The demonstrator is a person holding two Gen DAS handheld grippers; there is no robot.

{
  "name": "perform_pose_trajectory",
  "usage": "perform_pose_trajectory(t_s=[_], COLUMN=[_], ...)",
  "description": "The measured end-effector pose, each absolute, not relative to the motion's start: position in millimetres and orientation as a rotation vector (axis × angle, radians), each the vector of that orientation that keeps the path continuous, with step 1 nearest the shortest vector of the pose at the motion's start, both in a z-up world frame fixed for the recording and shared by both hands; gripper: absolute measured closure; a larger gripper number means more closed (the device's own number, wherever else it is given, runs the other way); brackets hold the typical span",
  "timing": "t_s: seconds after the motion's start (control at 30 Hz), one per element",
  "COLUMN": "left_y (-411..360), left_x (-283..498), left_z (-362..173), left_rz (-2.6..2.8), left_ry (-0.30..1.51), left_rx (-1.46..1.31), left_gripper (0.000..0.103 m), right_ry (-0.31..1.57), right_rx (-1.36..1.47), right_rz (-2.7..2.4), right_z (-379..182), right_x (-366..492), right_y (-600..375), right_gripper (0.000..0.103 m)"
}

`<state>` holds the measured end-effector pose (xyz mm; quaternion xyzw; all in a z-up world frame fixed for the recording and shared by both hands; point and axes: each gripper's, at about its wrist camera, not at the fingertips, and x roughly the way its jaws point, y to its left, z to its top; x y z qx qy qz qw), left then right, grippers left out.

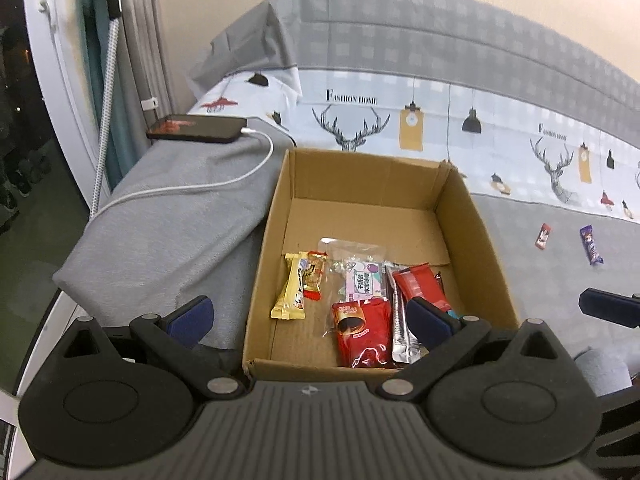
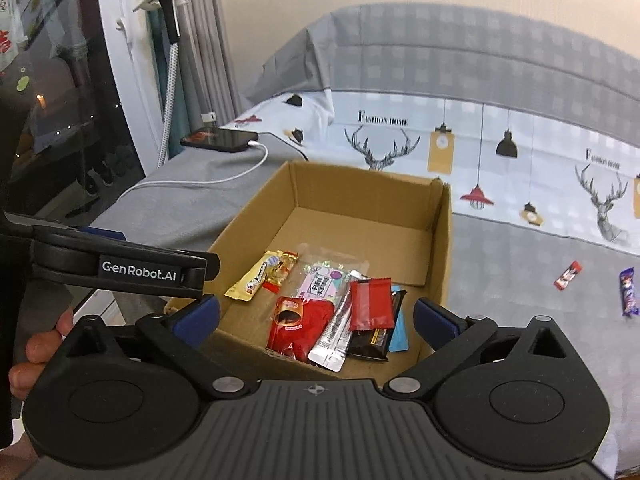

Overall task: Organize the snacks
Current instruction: 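Lift both tools out of the box and move them toward the remaining snacks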

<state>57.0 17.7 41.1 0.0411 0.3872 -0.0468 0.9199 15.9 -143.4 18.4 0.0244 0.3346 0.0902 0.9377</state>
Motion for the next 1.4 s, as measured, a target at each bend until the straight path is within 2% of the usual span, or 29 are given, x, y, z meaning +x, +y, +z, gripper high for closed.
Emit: perform_pose_trajectory(t_s=[0.67, 1.4], left_y=[21.1, 1.2], left_x=[16.0, 26.6], left_z=[64.0, 60.7], left_rz=[-0.095, -0.107], left_ry=[0.711, 0.733], left_rx=[0.069, 0.117], left_gripper=[0.000, 0.000], right_ry=[0.593, 0.606], right_rx=[0.024, 0.074], right_rz=[0.156, 0.131], right_z=[36.9, 30.1], right_x=[-28.3, -27.0], right_y=[-143.2, -160.9], right_gripper=[0.000, 0.000])
